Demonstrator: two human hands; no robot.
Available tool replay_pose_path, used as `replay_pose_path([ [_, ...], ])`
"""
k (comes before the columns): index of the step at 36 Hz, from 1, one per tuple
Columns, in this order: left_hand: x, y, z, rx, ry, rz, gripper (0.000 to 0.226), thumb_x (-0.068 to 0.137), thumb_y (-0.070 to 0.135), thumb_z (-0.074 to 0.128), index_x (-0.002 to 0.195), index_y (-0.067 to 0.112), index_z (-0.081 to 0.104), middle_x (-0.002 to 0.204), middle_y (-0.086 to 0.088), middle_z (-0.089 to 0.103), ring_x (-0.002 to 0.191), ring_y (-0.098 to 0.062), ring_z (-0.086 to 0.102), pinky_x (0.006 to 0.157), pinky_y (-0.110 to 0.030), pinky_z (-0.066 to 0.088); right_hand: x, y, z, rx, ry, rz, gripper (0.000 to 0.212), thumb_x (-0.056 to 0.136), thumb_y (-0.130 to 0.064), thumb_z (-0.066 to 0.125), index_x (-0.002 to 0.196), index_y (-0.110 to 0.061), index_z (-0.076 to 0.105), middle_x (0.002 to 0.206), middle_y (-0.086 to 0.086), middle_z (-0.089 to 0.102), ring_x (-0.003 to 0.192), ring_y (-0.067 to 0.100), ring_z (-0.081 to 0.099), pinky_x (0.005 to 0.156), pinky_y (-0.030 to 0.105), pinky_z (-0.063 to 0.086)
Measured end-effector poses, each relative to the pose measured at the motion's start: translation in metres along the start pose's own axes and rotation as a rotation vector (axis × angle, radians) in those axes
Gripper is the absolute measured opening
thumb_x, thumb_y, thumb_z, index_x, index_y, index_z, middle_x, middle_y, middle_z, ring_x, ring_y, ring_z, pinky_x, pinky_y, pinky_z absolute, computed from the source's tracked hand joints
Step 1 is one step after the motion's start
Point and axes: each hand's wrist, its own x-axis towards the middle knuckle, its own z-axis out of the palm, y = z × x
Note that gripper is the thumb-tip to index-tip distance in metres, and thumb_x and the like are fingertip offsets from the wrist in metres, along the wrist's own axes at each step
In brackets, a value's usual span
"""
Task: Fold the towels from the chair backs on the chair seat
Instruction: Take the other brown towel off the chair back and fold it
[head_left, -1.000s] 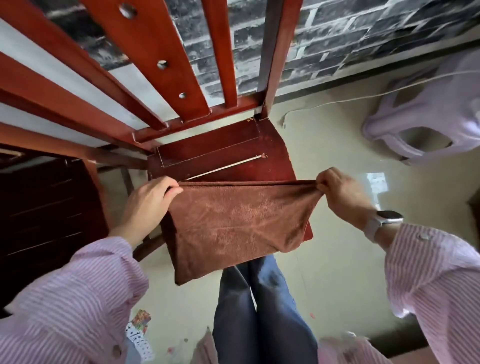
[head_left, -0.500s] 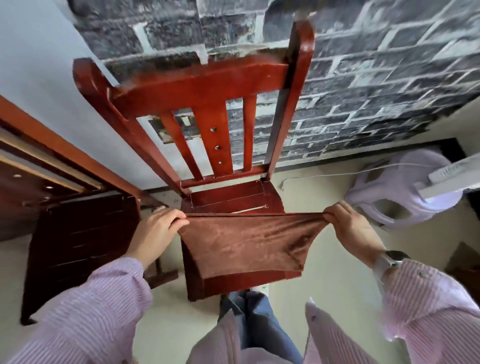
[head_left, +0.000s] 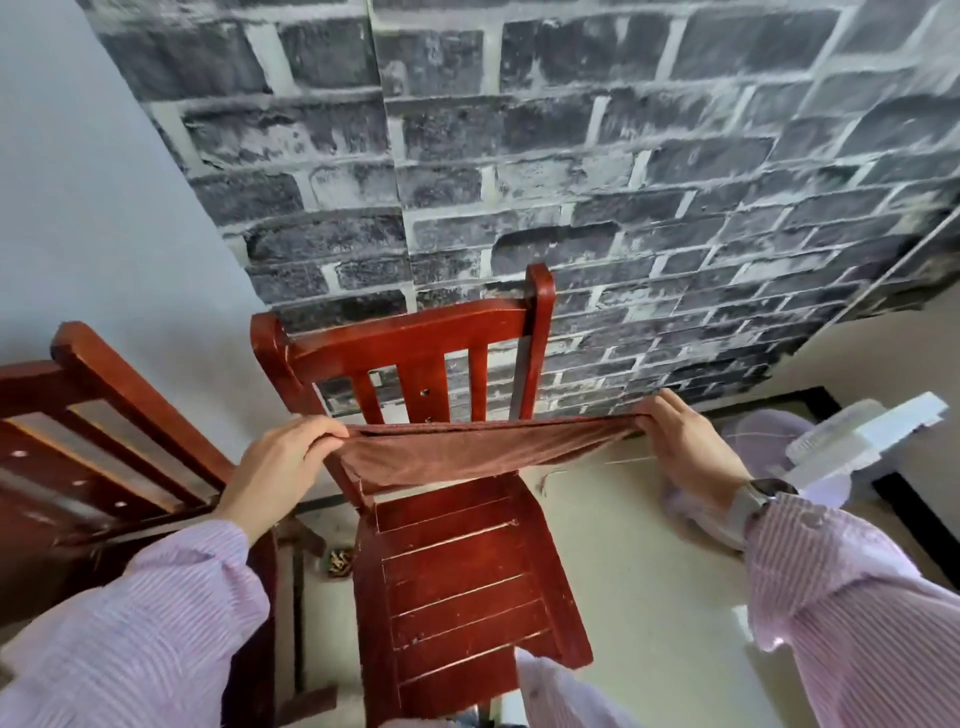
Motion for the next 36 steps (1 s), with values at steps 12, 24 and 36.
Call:
replay_pose_path([
  [12, 0.021, 0.014, -0.032, -0.003, -0.045, -0.035, 0.021, 0.09, 0.01, 0.055, 0.102, 0.016, 0.071, 0.108, -0.002, 0.068, 0.103, -0.019, 0.06, 0.092, -0.024, 0.038, 0.018, 0.002, -0.031, -0.064, -0.067, -0.131, 0.014, 0.091, -0.005, 0.05, 0.098, 0.003, 0.058, 0.089, 0.007, 0.05, 0.08, 0.032, 0.058, 0.074, 0.038, 0.047],
  [24, 0.033, 0.009, -0.009, 0.086, 0.15, -0.081, 0.022, 0.092, 0.014, 0.051, 0.097, 0.017, 0.072, 0.103, 0.002, 0.067, 0.097, -0.021, 0.057, 0.08, -0.034, 0.046, 0.032, 0.0, -0.007, -0.117, -0.095, 0.039, 0.015, 0.093, -0.012, 0.044, 0.099, -0.002, 0.054, 0.101, 0.014, 0.052, 0.082, 0.037, 0.057, 0.07, 0.044, 0.046],
  [36, -0.039, -0.019, 0.039, 0.175, 0.077, -0.123, 0.014, 0.084, 0.005, 0.062, 0.09, 0.01, 0.073, 0.096, -0.005, 0.07, 0.093, -0.027, 0.056, 0.078, -0.037, 0.047, -0.009, 0.004, 0.045, -0.238, -0.24, 0.054, 0.02, 0.094, -0.018, 0.043, 0.109, -0.011, 0.054, 0.11, 0.007, 0.053, 0.092, 0.034, 0.06, 0.062, 0.034, 0.038],
])
